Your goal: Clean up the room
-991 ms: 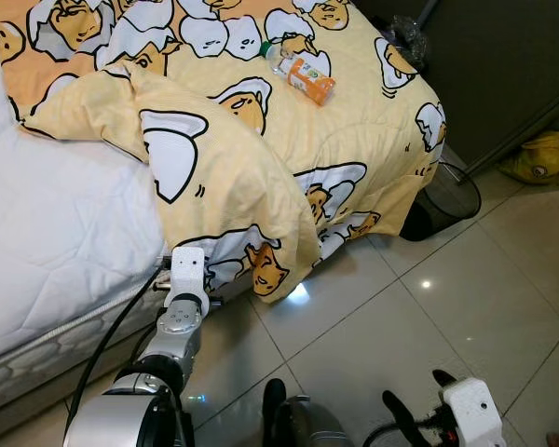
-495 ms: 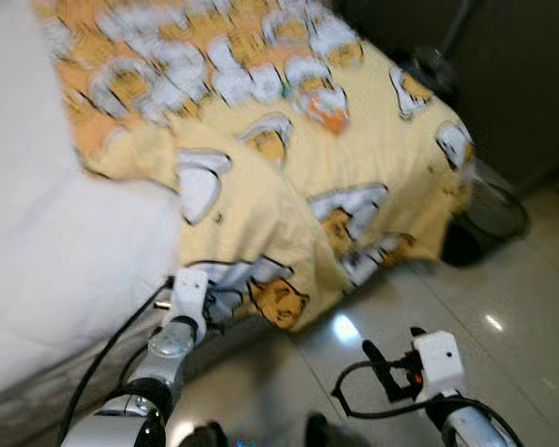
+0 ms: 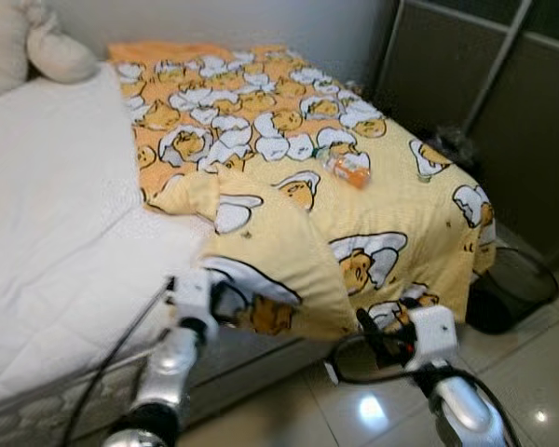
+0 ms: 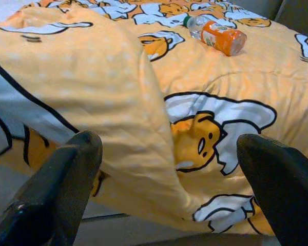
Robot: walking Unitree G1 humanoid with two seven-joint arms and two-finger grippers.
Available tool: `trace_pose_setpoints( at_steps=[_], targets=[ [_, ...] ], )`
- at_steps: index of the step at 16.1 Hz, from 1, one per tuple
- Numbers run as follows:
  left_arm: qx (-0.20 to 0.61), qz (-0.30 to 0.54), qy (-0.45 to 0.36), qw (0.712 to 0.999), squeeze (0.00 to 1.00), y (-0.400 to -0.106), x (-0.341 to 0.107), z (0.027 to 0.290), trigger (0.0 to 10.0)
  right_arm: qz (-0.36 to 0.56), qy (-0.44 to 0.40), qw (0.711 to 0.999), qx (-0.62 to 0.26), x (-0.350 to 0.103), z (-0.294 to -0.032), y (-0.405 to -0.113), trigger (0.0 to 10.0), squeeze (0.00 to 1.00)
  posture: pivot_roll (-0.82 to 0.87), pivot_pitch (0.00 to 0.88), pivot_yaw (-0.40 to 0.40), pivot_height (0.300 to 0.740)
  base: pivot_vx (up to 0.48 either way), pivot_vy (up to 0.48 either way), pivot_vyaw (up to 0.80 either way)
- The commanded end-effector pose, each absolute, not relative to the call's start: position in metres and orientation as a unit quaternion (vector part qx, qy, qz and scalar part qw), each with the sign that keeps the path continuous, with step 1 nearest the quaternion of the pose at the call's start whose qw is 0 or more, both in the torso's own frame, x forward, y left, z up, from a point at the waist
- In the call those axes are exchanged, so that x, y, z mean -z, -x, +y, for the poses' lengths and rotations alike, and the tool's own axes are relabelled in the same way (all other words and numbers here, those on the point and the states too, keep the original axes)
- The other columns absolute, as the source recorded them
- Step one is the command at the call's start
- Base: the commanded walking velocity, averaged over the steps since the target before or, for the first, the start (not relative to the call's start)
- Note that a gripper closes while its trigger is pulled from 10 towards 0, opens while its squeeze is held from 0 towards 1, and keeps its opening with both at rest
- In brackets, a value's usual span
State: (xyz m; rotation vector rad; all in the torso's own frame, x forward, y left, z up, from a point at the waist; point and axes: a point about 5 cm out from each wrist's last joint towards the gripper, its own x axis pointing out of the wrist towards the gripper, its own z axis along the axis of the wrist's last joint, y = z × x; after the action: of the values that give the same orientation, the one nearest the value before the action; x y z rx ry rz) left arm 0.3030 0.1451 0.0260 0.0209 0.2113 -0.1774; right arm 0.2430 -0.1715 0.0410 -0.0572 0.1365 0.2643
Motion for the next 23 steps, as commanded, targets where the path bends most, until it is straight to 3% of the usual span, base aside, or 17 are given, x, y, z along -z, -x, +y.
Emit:
trace_pose_setpoints(
  at_steps=[1,5,23],
  targets=[
    [0.1,0.104,-0.012,0.989,0.0,-0.303,-0.026,0.141,10.0,0.06,0.03,0.989,-0.13,-0.042,-0.172,-0.246,10.0,0.0,0.15,0.0,-0.018,0.74,0.0,0.0,0.0],
    [0.108,0.054,0.01,0.993,0.0,-0.306,-0.045,0.135,10.0,0.037,0.02,0.993,-0.113,-0.05,-0.176,-0.244,10.0,0.0,0.14,0.0,-0.008,0.74,0.0,0.0,0.0],
    [0.143,0.103,0.002,0.984,0.0,-0.293,-0.029,0.124,10.0,0.062,0.039,0.99,-0.123,-0.035,-0.174,-0.243,10.0,0.0,0.13,0.0,-0.002,0.74,0.0,0.0,0.0]
  ],
)
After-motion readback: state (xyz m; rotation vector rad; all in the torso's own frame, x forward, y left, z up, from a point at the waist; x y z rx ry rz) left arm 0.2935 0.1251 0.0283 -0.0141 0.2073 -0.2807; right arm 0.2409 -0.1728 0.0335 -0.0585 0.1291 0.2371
